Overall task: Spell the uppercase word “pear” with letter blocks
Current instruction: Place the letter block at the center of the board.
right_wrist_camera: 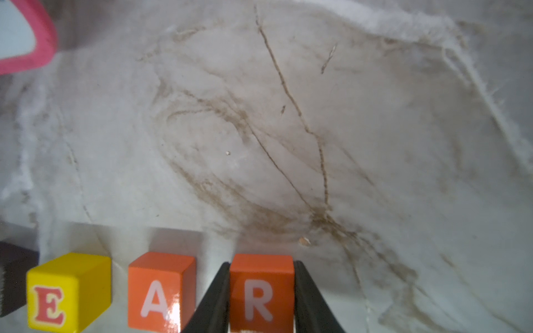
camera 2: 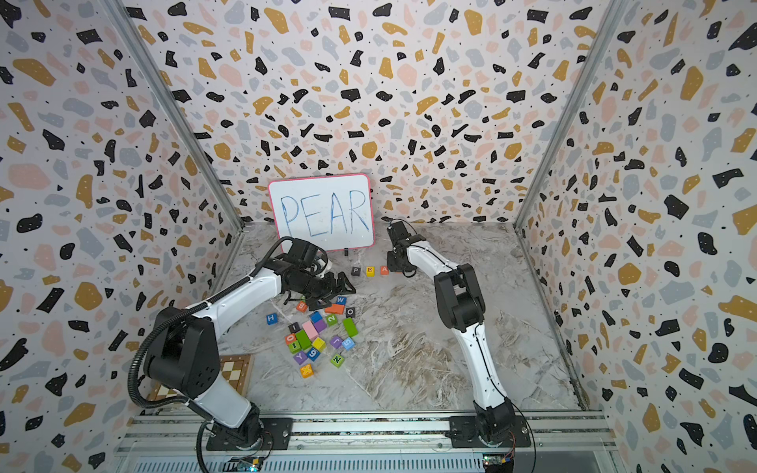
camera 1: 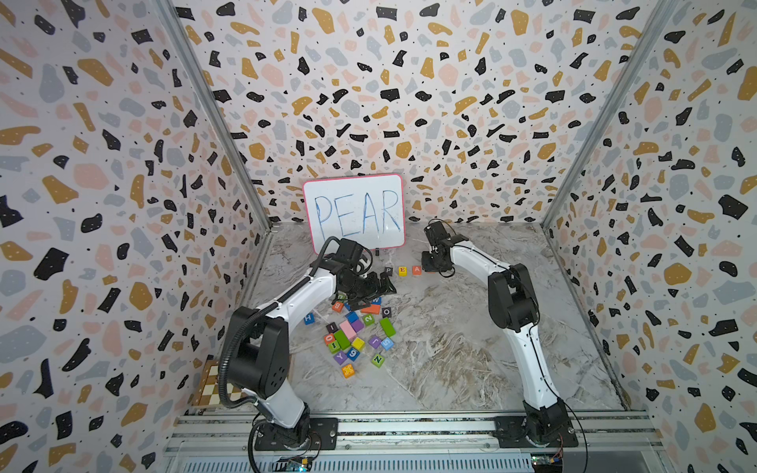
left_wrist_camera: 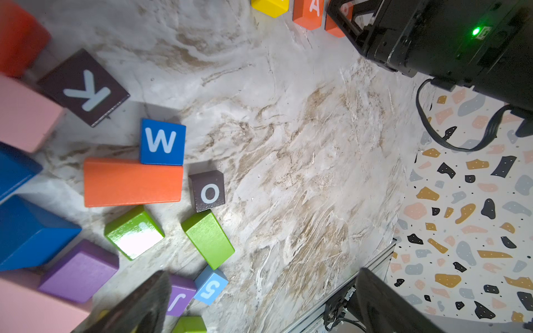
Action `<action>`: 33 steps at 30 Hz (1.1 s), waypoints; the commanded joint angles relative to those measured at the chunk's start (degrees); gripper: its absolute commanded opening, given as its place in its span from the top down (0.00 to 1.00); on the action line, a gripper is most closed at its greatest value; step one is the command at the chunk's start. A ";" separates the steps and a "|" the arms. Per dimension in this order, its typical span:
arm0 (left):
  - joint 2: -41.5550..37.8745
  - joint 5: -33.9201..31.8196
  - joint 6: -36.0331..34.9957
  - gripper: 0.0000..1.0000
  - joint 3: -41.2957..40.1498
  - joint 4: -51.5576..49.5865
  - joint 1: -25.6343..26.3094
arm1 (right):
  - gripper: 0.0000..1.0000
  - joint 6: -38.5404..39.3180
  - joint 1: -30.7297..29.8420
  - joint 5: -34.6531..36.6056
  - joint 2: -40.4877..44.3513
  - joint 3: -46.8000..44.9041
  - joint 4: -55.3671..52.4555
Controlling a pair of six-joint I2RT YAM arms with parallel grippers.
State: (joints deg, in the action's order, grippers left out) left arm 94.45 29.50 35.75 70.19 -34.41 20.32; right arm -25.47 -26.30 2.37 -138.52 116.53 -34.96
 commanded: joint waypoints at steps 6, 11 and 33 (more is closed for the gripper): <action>-1.64 0.01 -0.33 0.01 -0.62 -0.24 -0.26 | 0.61 -0.64 0.21 1.23 0.22 1.22 -1.87; -1.68 -0.04 -0.24 0.01 -0.58 -0.14 -0.28 | 0.60 -0.64 0.20 1.15 0.35 1.34 -1.87; -0.76 0.30 -0.75 0.01 0.85 -0.65 -0.23 | 0.57 0.73 0.13 1.22 0.85 5.44 -3.58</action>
State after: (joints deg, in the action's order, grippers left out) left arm 94.45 29.52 35.68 70.11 -34.44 20.32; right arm -25.50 -26.24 2.81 -138.85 119.66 -36.18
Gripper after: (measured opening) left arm 0.990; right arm 0.428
